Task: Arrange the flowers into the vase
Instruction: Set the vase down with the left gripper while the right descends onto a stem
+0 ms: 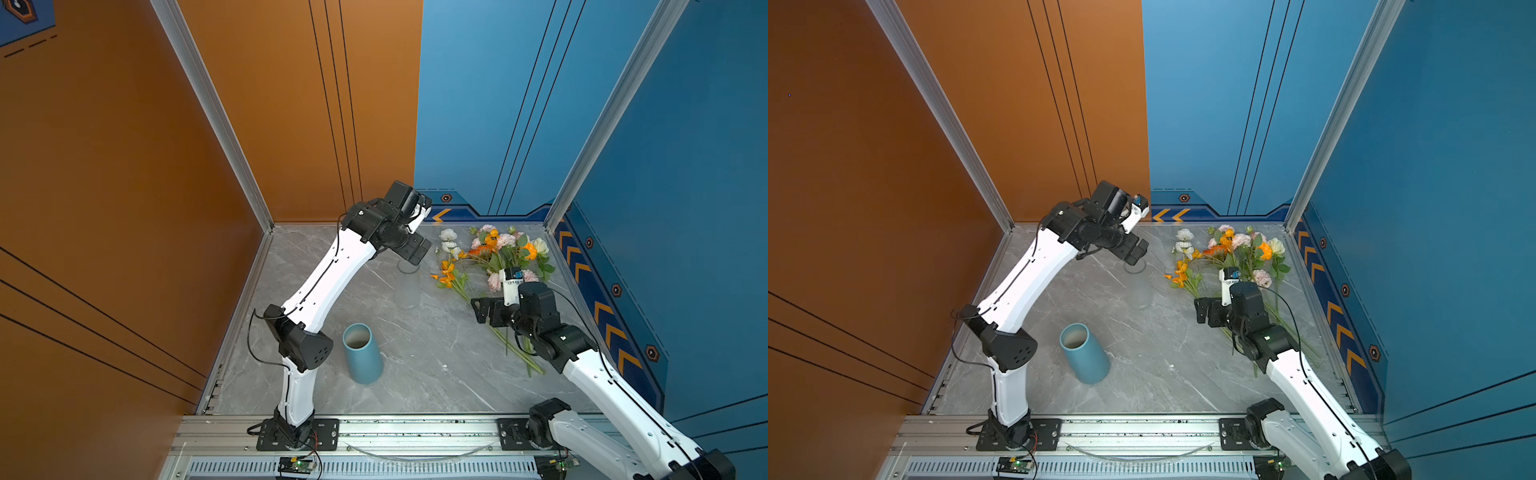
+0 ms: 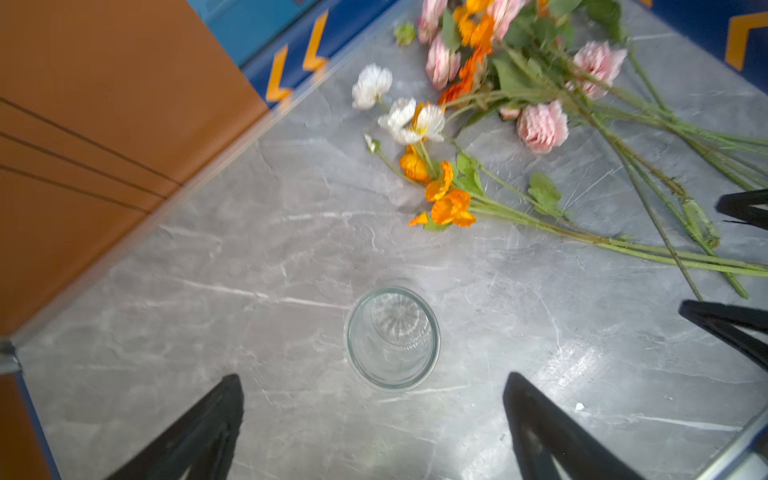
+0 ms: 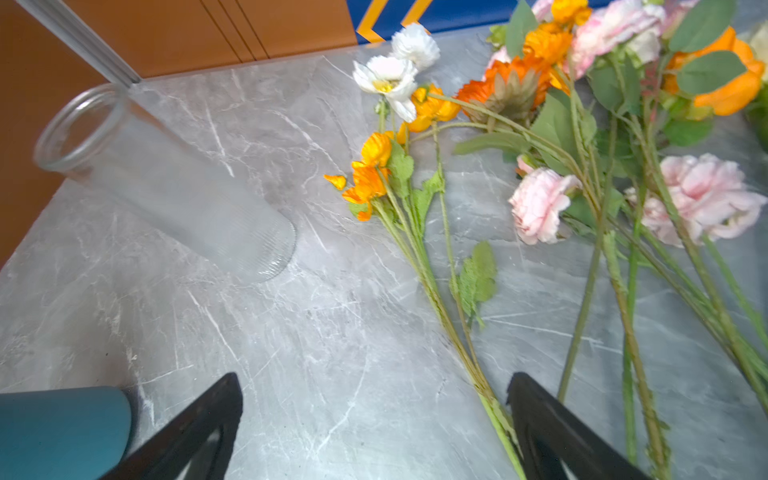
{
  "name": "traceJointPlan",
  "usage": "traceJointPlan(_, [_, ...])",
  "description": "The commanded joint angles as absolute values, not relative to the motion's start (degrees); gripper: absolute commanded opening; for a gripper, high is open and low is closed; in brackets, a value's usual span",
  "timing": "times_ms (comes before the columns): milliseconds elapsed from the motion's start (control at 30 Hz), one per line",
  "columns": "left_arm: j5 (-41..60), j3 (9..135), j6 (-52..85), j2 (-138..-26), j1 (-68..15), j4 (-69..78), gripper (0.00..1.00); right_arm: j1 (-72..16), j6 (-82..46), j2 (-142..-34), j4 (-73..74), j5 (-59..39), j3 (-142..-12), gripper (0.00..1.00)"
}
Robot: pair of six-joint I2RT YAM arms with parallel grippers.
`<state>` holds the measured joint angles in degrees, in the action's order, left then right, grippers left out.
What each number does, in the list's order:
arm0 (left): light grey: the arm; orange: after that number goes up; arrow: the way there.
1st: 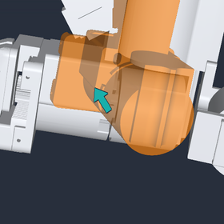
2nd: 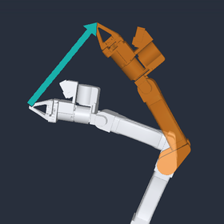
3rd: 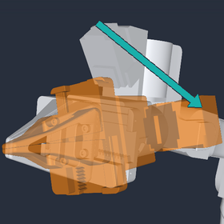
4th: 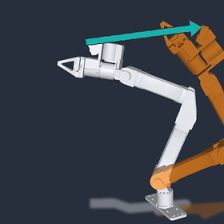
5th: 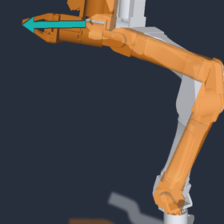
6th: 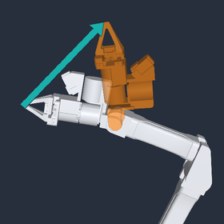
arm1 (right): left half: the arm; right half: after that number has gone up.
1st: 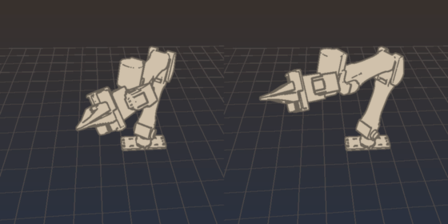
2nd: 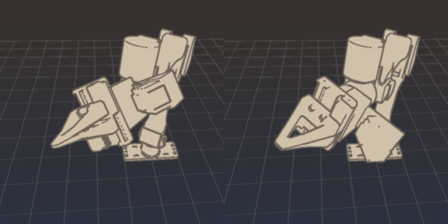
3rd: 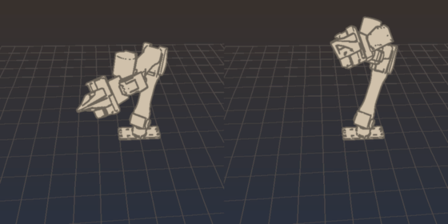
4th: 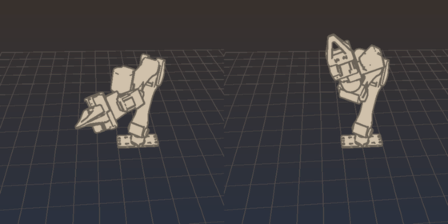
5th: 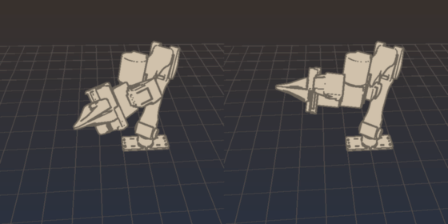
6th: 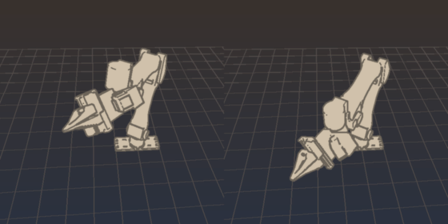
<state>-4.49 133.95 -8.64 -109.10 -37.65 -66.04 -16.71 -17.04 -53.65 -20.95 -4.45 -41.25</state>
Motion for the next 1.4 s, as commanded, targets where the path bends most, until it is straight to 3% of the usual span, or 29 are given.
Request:
traceJointPlan(0, [0.6, 128.8, -21.9, -104.2, -39.6, -59.2, 0.98, -12.1, -19.1, -57.3, -25.6, -3.8, -45.5, 1.00])
traceJointPlan(133, [19.7, 118.5, -35.1, -98.0, -41.6, -55.3, 0.98, -5.7, -19.3, -63.5, -28.5, -5.2, -49.7, 0.93])
traceJointPlan(200, [24.9, 109.0, -33.6, -93.8, -41.2, -45.9, 0.98, -2.6, -19.4, -67.0, -29.4, -6.5, -51.6, 0.86])
traceJointPlan(400, [27.0, 91.9, -32.8, -82.4, -40.9, -38.6, 0.98, 1.1, -17.7, -76.4, -31.1, -7.6, -55.3, 0.67])
traceJointPlan(500, [28.0, 78.1, -31.0, -72.4, -38.4, -23.9, 0.98, 0.9, -16.8, -79.4, -29.8, -7.4, -55.5, 0.62])
traceJointPlan(567, [35.2, 71.4, -27.5, -68.1, -34.4, -14.6, 0.98, 0.8, -15.9, -80.0, -28.6, -7.5, -55.3, 0.61])
traceJointPlan(633, [41.0, 69.8, -22.7, -66.7, -30.8, -11.3, 0.98, 0.8, -15.6, -80.4, -28.3, -6.6, -55.5, 0.58])
traceJointPlan(767, [41.7, 69.7, -22.9, -65.1, -30.3, -13.2, 0.98, 1.0, -15.5, -83.0, -27.4, -6.1, -56.2, 0.45])
traceJointPlan(1067, [41.1, 68.1, -22.6, -66.4, -32.2, -11.7, 0.98, 1.1, -16.1, -92.3, -24.8, -4.8, -58.4, 0.40])
traceJointPlan(1200, [39.7, 67.7, -23.2, -66.3, -32.5, -11.7, 0.98, 1.1, -16.2, -94.8, -24.1, -6.3, -59.1, 0.29])
traceJointPlan(1367, [38.5, 67.4, -23.6, -66.5, -32.3, -11.8, 0.98, 1.1, -16.1, -95.3, -24.2, -7.1, -59.5, 0.08])
